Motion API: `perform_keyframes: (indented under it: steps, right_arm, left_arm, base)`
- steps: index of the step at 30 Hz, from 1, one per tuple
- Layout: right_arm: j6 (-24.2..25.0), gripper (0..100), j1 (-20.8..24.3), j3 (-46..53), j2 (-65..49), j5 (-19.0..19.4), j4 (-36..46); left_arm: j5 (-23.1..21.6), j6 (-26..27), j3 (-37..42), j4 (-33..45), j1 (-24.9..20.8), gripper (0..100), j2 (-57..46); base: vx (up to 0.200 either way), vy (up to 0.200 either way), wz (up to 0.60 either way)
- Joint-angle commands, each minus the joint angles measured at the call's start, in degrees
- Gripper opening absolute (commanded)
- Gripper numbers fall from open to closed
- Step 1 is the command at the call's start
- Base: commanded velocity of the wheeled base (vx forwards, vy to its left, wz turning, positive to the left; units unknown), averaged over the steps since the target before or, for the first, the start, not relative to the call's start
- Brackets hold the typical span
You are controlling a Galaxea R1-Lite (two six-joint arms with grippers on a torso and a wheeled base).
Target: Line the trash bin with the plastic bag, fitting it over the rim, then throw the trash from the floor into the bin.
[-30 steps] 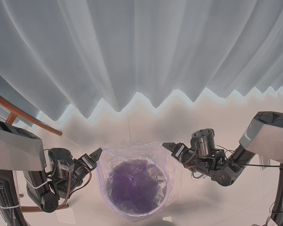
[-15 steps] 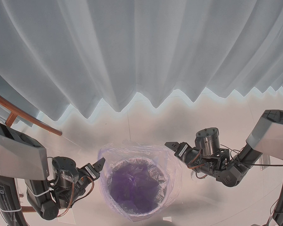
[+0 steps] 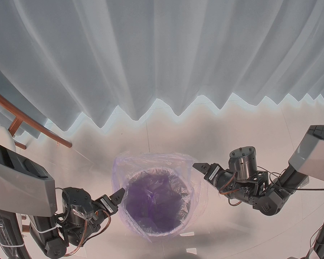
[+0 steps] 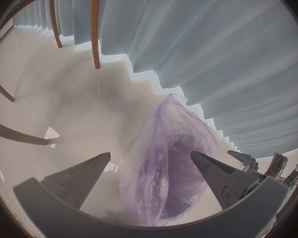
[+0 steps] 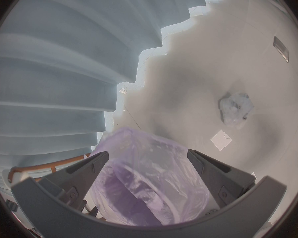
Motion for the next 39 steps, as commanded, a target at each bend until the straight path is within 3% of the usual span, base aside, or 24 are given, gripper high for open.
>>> perform_keyframes:
  steps: [1,5,22,23,39]
  right_arm:
    - [0.05,100,0.00,0.08,-0.20,0.00,-0.02]
    - [0.05,100,0.27,0.08,-0.12,0.00,-0.02]
    - [0.05,100,0.36,0.52,-0.56,-0.79,-0.02]
    - [0.05,100,0.36,0.52,-0.47,-0.79,-0.02]
    - [0.14,100,0.44,1.05,-0.20,-0.79,-0.20]
  left_arm:
    - [2.58,1.83,0.13,0.06,-1.03,100,0.13]
    - [4.69,6.66,-0.23,-0.03,-1.73,100,2.33]
    - [5.31,9.47,-8.75,0.06,-2.96,100,7.60]
    - [5.31,9.47,-8.75,0.06,-2.87,0,7.60]
    - [8.30,8.60,1.01,0.06,-0.68,0,1.71]
  base:
    - [0.000,0.000,0.00]
    - [0.000,0.000,0.00]
    - [0.000,0.000,0.00]
    - [0.000,0.000,0.00]
    - [0.000,0.000,0.00]
